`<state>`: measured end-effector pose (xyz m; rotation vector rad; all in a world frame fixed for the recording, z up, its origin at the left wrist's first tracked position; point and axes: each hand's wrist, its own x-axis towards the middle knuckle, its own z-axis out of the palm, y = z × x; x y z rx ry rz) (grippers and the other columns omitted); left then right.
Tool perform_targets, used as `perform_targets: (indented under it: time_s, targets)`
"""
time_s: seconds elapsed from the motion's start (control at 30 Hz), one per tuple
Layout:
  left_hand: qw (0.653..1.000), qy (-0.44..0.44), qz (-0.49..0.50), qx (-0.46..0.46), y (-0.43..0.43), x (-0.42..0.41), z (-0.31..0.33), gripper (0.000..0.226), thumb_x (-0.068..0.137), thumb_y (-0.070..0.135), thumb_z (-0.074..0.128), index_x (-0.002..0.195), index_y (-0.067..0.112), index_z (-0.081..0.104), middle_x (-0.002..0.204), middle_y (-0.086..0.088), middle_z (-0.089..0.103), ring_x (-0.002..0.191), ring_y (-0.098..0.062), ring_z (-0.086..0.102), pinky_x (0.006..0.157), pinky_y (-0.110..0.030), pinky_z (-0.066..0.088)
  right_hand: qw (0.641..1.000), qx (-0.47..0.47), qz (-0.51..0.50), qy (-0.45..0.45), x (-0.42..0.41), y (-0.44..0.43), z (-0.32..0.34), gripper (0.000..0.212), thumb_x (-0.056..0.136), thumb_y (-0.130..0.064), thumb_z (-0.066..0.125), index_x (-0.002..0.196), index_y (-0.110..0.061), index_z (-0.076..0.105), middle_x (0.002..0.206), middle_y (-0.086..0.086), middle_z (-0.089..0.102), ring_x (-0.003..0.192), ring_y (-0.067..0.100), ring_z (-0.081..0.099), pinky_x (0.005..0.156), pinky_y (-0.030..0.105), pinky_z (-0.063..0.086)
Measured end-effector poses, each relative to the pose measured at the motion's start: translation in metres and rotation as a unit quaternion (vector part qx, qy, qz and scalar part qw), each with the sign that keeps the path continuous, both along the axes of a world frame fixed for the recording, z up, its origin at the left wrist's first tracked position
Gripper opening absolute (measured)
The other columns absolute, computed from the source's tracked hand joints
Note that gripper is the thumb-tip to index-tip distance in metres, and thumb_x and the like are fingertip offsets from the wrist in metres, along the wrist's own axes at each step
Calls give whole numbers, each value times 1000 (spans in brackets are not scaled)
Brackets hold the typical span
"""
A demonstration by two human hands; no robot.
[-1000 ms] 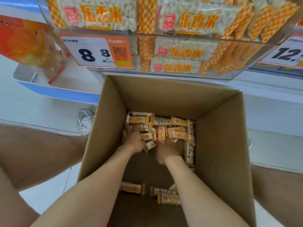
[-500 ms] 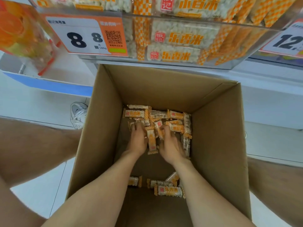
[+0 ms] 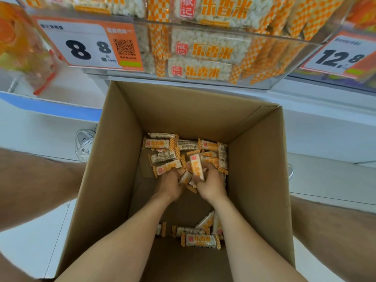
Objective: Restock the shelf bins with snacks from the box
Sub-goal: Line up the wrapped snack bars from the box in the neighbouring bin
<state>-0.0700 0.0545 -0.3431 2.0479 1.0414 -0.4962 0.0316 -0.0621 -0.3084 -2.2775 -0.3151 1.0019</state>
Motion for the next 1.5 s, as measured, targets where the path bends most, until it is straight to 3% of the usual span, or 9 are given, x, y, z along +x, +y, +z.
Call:
perform_targets:
  time_s: [0.3, 0.47, 0.67, 0.8, 0.97, 1.1, 1.2, 1.37, 1.5]
  targets:
    - [978, -117, 125, -115, 46, 3, 53, 23, 99, 11, 68, 116, 25, 71, 113, 11, 63, 104, -12, 62, 72, -21, 52, 978, 106, -152, 98, 27, 15, 33, 29, 99, -9, 58, 120, -21, 75, 119, -2, 72, 111, 16, 66, 91, 33, 56]
    - [964, -151, 102, -195, 71, 8, 125, 46, 86, -3, 74, 123, 25, 74, 116, -9, 73, 93, -19, 71, 70, -29, 59, 980, 164, -97, 54, 27, 18, 83, 22, 98, -11, 64, 109, -18, 82, 110, -6, 76, 96, 1, 69, 83, 18, 56]
    - [958, -213, 1, -194, 82, -8, 216, 51, 75, 11, 83, 120, 32, 72, 110, 4, 76, 106, -14, 71, 98, -41, 59, 975, 198, 58, -83, 22, 22, 148, 26, 89, -43, 75, 114, -42, 80, 121, -13, 70, 117, 5, 64, 106, 39, 53]
    - [963, -248, -55, -95, 84, -18, 273, 28, 83, 21, 82, 108, 30, 74, 102, 6, 76, 99, -10, 70, 97, -44, 57, 960, 227, 92, -136, 11, 26, 191, 20, 93, -42, 75, 112, -37, 80, 117, -22, 71, 119, -4, 59, 107, 36, 50]
    - [946, -299, -124, -13, 89, -28, 359, 24, 86, 33, 86, 105, 32, 72, 99, 20, 74, 93, 3, 67, 78, -11, 47, 914, 339, 117, -191, -11, 38, 254, 10, 98, -34, 71, 108, -31, 70, 105, -14, 72, 105, 7, 68, 92, 31, 55]
    - [934, -350, -74, 24, 104, -34, 400, 12, 92, 31, 78, 98, 27, 69, 87, 3, 71, 78, -7, 64, 73, -26, 49, 880, 374, 145, -254, -24, 56, 302, 15, 103, -35, 62, 118, -34, 61, 111, -17, 67, 108, 6, 65, 90, 28, 52]
    - [920, -388, -31, 44, 116, -27, 424, 38, 88, 34, 78, 122, 23, 65, 89, 9, 67, 76, -6, 65, 72, -28, 49, 869, 404, 150, -242, -28, 67, 331, 25, 106, -26, 59, 130, -31, 53, 121, -21, 65, 107, -2, 65, 86, 12, 49]
    - [872, -461, -8, 166, 136, -26, 433, 47, 93, 42, 77, 135, 31, 58, 122, 14, 61, 109, -6, 62, 92, -30, 53, 840, 373, 142, -367, -4, 91, 357, 42, 106, -22, 57, 146, -25, 45, 138, -16, 56, 130, 2, 53, 111, 32, 46]
    - [851, -349, 29, 392, 171, -22, 410, 48, 100, 40, 62, 142, 21, 51, 148, -6, 39, 135, -33, 35, 108, -54, 37, 773, 244, 147, -567, 28, 139, 375, 50, 103, -15, 59, 149, -22, 43, 139, -3, 57, 130, 19, 50, 112, 42, 39]
